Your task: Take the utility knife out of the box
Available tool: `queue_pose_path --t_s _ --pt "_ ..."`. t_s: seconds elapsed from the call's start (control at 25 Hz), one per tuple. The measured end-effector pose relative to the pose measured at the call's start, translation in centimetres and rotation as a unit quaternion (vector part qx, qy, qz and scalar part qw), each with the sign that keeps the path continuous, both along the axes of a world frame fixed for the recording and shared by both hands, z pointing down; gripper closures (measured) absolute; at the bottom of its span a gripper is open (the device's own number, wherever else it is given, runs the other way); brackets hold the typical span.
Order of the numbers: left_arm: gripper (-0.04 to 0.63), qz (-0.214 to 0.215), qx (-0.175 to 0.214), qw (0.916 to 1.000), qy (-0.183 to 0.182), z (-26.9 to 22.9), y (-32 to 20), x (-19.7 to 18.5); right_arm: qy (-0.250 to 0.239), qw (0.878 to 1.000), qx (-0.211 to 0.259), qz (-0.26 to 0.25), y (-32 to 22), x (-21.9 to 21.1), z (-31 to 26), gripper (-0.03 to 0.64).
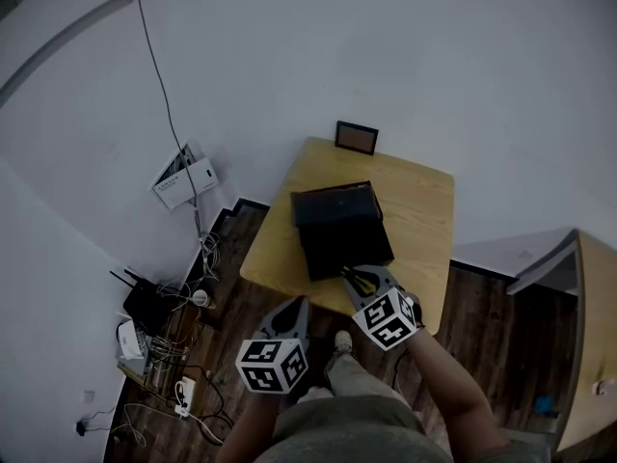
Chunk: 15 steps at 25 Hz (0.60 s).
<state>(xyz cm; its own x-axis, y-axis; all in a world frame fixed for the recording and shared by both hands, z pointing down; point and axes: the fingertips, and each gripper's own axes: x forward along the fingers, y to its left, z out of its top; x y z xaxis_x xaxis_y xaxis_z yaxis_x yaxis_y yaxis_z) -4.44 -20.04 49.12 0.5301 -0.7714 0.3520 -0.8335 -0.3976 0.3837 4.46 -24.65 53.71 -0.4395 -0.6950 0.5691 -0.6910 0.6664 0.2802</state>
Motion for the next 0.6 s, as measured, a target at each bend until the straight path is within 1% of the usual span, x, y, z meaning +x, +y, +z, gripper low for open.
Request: queue_pose_path --t_s 0.24,0.44,0.6 --pt "0.592 0.008 0.009 0.9999 0.006 -0.8 3.2 -0.4 -0.039 0.998 0.026 0.039 4.0 0.0 -2.5 0.565" --pt "0.592 0.012 0.014 0.9998 0.006 -1.1 5.8 -1.0 -0.094 0.991 0.049 0.079 7.1 -0.1 -4.5 0.565" --pt "0.592 0.014 0.018 0.9997 0.010 -1.3 7.4 -1.4 -0.109 0.988 0.065 0.093 9.0 0.0 -5.7 0.566"
